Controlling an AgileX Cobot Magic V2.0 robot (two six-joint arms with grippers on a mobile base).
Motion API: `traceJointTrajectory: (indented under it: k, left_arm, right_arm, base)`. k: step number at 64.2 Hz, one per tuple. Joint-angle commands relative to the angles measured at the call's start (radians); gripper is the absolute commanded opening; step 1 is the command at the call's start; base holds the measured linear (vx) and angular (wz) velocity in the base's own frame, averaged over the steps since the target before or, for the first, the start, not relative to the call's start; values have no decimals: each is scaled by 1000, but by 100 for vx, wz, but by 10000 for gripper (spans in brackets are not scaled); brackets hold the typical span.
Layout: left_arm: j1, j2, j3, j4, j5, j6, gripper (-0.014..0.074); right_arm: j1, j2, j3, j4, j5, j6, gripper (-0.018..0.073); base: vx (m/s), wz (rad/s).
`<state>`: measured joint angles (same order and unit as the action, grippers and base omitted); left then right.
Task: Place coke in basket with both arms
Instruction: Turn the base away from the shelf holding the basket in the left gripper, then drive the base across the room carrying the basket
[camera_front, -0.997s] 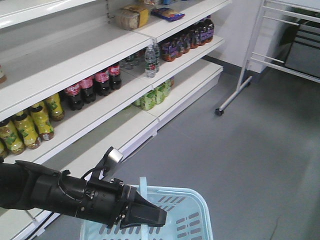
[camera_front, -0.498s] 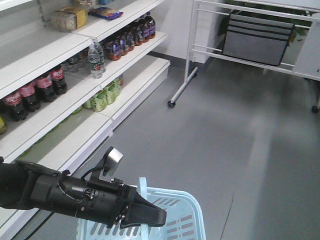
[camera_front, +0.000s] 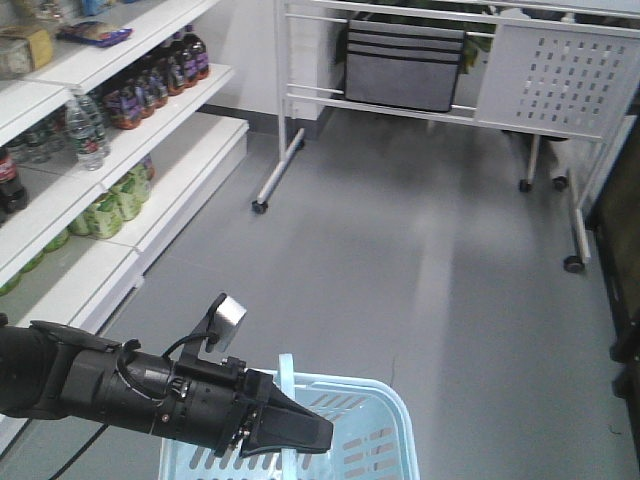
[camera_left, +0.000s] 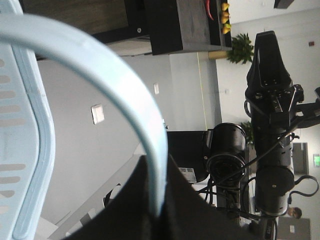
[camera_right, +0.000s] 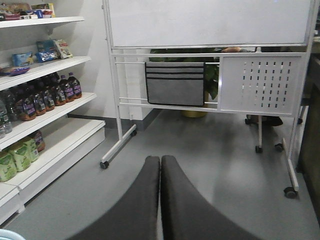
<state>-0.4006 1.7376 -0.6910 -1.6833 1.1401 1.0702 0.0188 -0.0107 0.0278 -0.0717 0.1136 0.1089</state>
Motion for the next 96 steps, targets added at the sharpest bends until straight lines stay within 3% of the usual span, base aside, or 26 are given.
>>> traceJointTrajectory:
  k: [1, 96]
  left_arm:
    - [-4, -51, -13, -102, 98, 2, -6]
    - [-4, -51, -13, -102, 98, 2, -6]
  right_arm:
    - [-5, -13, 8, -5, -72, -6, -10]
    - [-5, -13, 8, -5, -72, -6, -10]
  base:
    - [-3, -30]
    - [4, -17]
